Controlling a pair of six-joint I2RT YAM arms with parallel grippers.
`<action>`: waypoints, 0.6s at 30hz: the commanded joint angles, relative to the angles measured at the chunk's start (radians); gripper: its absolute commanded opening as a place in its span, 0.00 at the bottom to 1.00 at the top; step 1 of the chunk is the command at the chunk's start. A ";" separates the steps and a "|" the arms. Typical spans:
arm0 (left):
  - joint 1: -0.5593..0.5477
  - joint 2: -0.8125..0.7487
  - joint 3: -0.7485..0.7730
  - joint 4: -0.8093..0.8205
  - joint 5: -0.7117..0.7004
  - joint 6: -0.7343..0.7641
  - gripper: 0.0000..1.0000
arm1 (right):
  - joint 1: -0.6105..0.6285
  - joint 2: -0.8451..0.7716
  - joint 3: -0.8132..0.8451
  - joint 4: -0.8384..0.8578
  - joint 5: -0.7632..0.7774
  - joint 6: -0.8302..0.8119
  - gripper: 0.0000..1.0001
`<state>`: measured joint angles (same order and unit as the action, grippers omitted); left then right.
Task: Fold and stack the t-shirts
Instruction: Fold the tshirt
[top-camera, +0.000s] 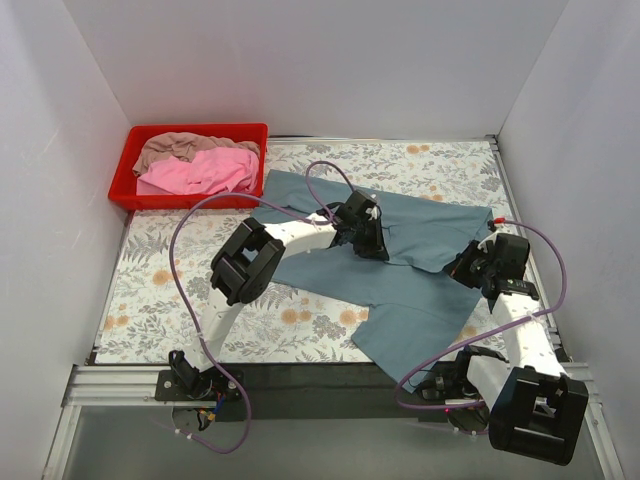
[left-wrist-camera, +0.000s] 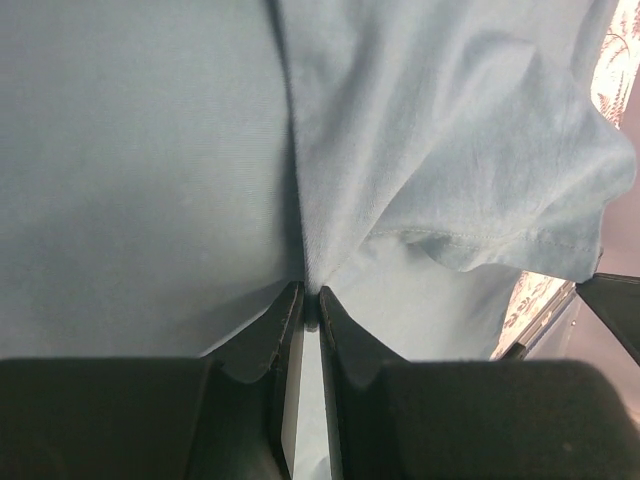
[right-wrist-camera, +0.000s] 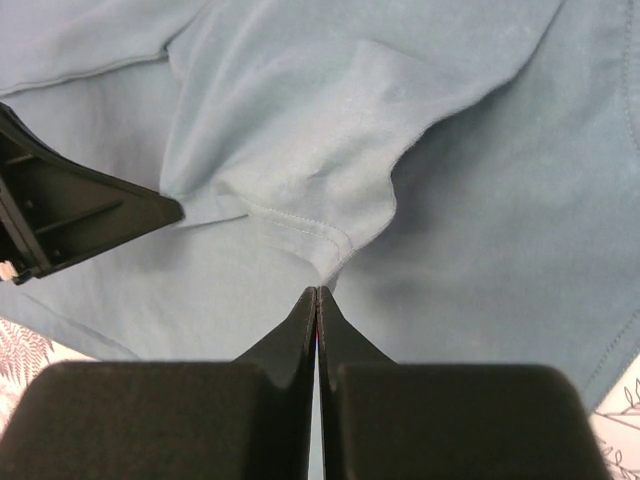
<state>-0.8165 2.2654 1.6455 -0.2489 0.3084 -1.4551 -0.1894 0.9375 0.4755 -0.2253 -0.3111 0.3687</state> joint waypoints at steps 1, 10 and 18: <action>0.025 -0.084 0.036 -0.059 0.038 0.012 0.10 | -0.004 -0.012 0.003 -0.039 0.035 0.003 0.01; 0.039 -0.046 0.074 -0.112 0.103 0.030 0.12 | -0.004 -0.037 0.014 -0.120 0.087 -0.011 0.01; 0.039 -0.029 0.074 -0.121 0.132 0.025 0.14 | -0.002 -0.058 -0.009 -0.160 0.090 -0.020 0.01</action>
<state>-0.7746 2.2654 1.6993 -0.3443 0.4072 -1.4384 -0.1894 0.8944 0.4755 -0.3656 -0.2321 0.3622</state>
